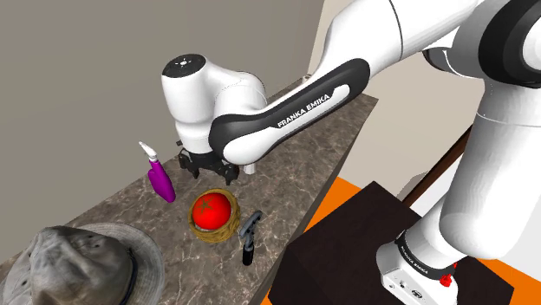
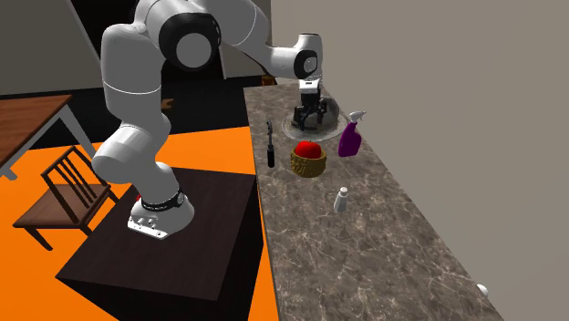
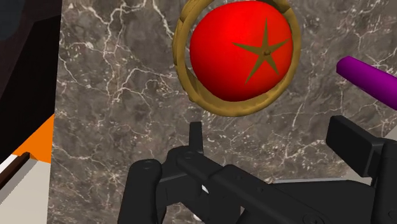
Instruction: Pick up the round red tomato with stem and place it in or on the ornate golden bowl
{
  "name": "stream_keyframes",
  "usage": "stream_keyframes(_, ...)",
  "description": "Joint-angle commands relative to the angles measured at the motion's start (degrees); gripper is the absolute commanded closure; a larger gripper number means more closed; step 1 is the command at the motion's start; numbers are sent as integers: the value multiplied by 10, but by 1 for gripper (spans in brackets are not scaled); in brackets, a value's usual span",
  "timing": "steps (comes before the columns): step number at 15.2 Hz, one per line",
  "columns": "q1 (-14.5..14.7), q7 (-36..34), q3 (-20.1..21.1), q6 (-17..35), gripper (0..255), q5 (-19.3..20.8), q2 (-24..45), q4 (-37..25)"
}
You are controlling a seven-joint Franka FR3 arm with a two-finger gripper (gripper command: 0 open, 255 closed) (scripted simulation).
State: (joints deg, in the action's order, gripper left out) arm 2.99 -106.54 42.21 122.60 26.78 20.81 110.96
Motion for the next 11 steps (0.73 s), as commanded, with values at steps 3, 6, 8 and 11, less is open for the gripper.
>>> stream_keyframes(3,-8,22,19,-47,0,-35,-35,-23)
stream_keyframes(6,-8,22,18,-47,0,-35,-35,-23)
stream_keyframes(8,-8,22,18,-47,0,-35,-35,-23)
stream_keyframes(11,-8,22,18,-47,0,-35,-35,-23)
